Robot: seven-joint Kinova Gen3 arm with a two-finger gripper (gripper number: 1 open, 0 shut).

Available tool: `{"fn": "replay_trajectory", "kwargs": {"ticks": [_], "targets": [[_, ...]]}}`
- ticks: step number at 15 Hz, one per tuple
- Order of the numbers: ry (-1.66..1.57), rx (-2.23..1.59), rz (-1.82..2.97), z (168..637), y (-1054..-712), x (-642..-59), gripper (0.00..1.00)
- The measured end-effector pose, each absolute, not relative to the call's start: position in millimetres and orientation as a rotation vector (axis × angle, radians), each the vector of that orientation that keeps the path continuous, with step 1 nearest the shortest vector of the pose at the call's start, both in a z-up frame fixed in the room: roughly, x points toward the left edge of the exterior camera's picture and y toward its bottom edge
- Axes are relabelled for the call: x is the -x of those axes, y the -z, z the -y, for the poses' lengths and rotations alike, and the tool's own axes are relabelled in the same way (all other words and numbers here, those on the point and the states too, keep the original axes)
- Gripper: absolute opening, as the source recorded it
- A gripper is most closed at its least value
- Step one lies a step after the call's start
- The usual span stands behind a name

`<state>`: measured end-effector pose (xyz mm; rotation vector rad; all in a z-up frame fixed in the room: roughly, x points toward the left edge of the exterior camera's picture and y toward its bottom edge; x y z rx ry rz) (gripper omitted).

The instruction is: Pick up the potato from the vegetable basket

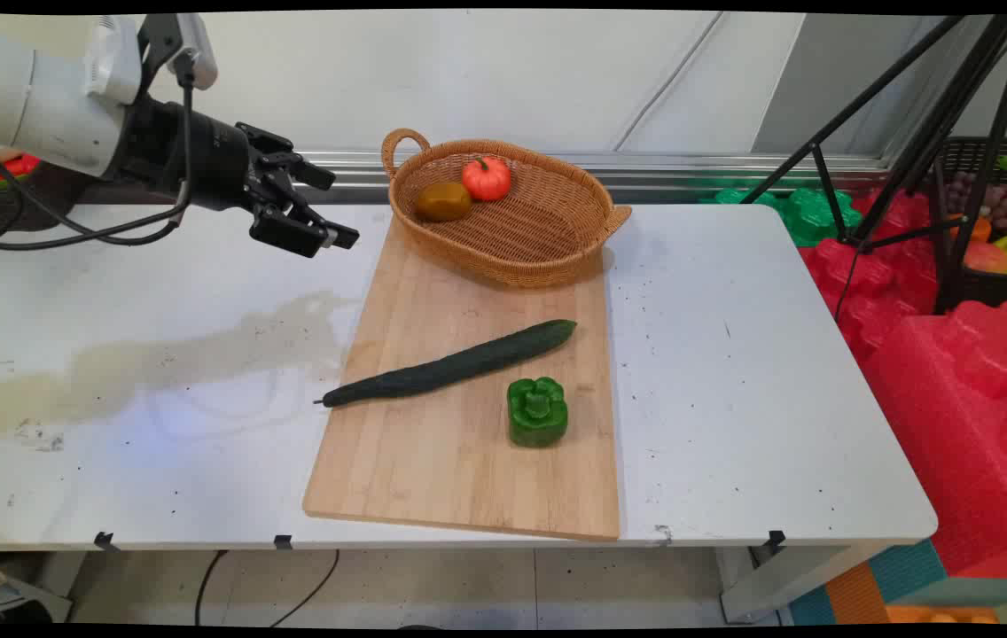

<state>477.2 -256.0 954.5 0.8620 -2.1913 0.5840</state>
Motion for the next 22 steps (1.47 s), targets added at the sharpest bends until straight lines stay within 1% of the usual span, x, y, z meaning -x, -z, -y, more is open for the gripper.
{"fn": "replay_trajectory", "kwargs": {"ticks": [3,10,11,18,22], "targets": [[-0.594,-0.907,2.204,265.4,-955.7,-474.0,1.00],[-0.636,-0.999,2.234,307.0,-954.9,-448.3,1.00],[-0.648,-1.028,2.241,321.0,-953.3,-439.7,1.00],[-0.680,-1.141,2.268,380.9,-940.7,-404.9,1.00],[-0.698,-1.188,2.290,417.6,-931.6,-392.3,1.00]]}}
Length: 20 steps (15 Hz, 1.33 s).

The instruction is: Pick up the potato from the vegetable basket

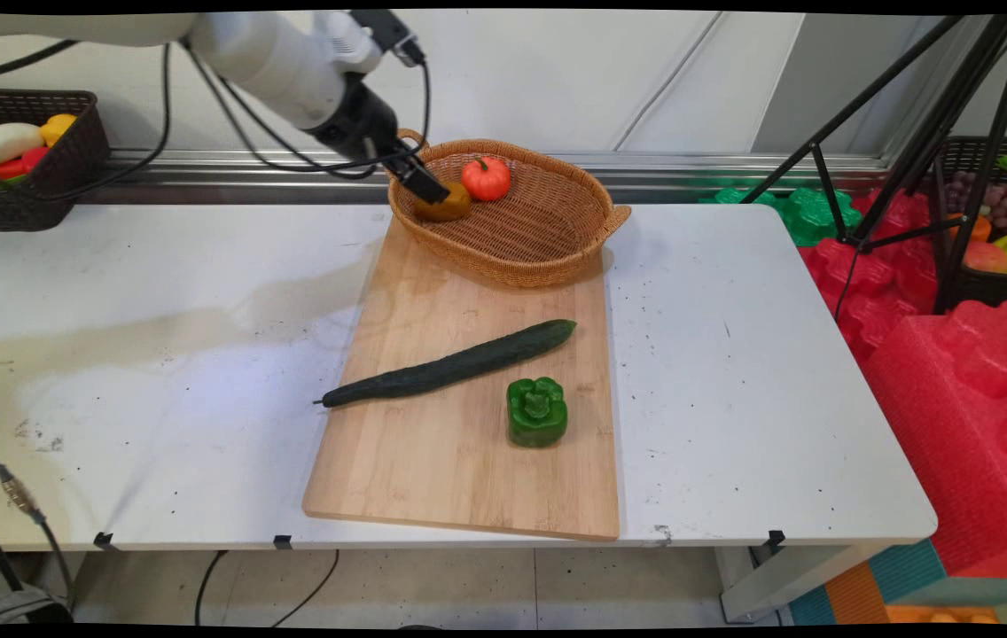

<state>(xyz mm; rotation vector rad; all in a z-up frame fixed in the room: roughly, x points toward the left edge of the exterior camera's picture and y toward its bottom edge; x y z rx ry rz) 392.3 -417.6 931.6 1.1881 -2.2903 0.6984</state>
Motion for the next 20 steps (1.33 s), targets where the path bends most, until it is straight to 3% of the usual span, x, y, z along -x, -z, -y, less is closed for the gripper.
{"fn": "replay_trajectory", "kwargs": {"ticks": [8,20], "targets": [[-0.689,-1.243,2.408,516.1,-886.9,-378.8,1.00],[-0.667,-1.245,2.546,577.8,-836.6,-381.3,1.00]]}}
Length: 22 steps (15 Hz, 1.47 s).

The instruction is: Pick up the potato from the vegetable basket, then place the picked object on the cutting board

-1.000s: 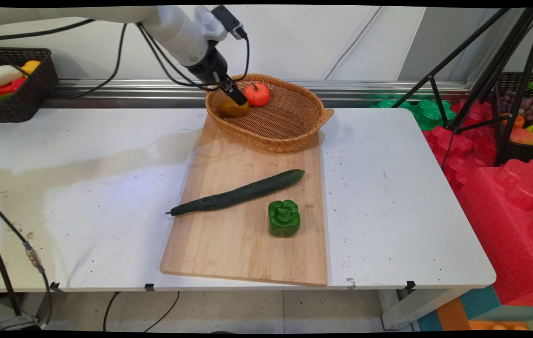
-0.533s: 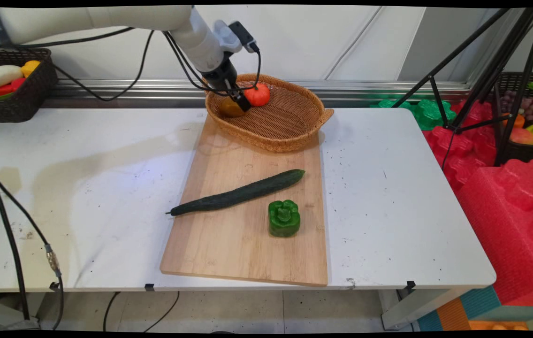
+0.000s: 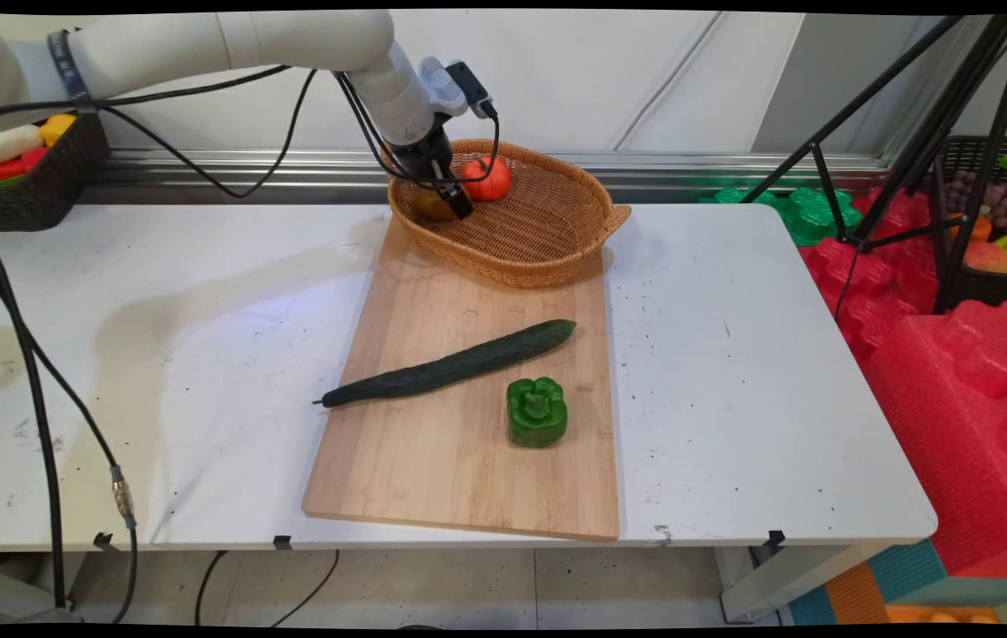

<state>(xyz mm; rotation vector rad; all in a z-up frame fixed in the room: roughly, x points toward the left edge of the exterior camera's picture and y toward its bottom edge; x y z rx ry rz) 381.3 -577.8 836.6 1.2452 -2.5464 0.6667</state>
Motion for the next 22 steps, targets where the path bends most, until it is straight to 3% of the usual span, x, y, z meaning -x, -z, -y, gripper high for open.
{"fn": "replay_trajectory", "kwargs": {"ticks": [4,5,15,22], "targets": [[-0.657,-1.258,2.565,584.6,-827.7,-382.9,1.00],[-0.655,-1.266,2.565,585.2,-825.9,-383.7,0.00],[-0.707,-1.288,2.494,569.6,-837.9,-381.6,0.00],[-0.811,-1.250,2.328,517.5,-908.6,-366.1,0.00]]}}
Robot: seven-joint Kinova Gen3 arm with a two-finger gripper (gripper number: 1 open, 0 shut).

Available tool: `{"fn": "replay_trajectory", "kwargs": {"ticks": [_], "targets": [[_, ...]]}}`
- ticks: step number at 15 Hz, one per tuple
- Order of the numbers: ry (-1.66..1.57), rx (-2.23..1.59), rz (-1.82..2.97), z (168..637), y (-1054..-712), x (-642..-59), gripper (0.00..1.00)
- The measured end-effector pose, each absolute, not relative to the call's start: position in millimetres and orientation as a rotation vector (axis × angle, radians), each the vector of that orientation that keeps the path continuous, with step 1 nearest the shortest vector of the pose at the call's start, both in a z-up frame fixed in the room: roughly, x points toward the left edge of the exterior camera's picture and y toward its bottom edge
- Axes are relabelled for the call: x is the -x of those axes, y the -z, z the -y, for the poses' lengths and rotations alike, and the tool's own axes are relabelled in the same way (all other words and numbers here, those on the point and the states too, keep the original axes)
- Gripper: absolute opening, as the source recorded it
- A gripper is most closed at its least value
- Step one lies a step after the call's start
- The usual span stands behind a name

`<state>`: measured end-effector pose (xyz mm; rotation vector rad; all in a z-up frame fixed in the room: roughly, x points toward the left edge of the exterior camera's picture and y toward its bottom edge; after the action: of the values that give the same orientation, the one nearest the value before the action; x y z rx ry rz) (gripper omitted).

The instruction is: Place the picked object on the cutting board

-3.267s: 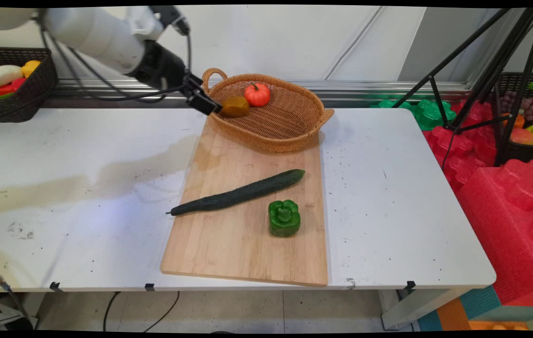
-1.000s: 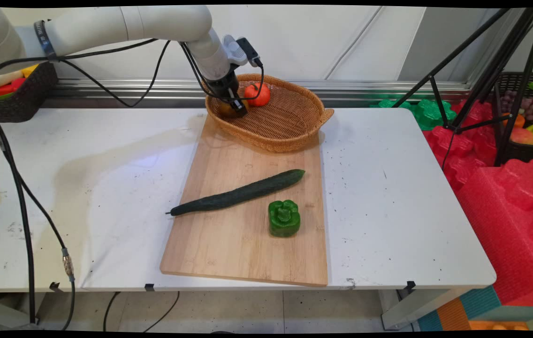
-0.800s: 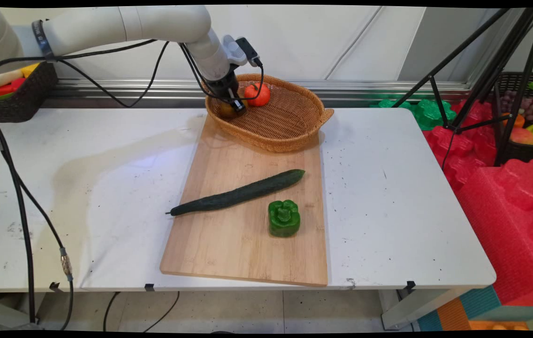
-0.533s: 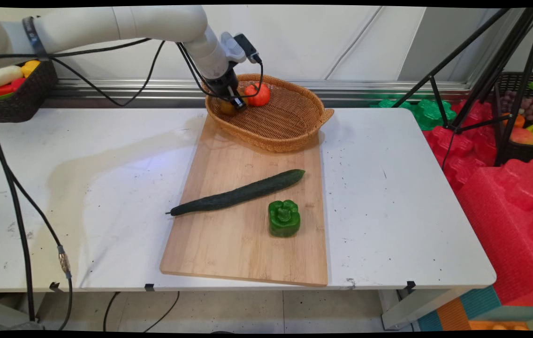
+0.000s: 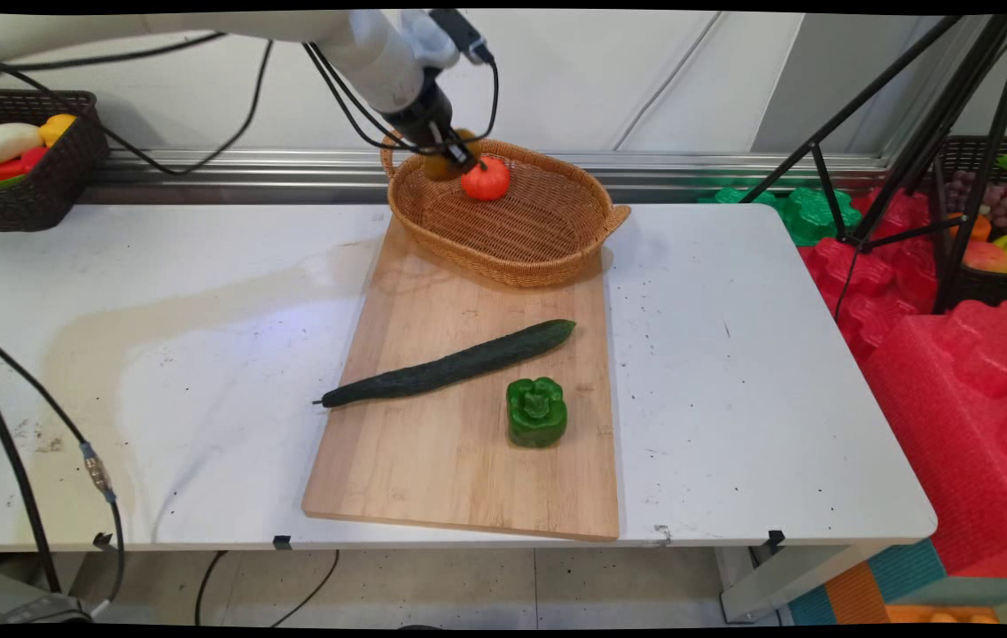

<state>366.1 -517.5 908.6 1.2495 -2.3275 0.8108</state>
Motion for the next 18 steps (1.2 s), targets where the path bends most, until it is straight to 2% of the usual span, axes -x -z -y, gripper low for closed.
{"fn": "replay_trajectory", "kwargs": {"ticks": [3,7,12,18], "targets": [[-0.836,-1.240,2.262,481.8,-932.1,-367.0,0.00],[-0.818,-1.225,2.238,429.0,-937.7,-373.2,0.00],[-0.763,-1.178,2.302,364.2,-920.4,-382.0,0.00],[-0.706,-1.116,2.382,337.8,-896.6,-378.7,0.00]]}}
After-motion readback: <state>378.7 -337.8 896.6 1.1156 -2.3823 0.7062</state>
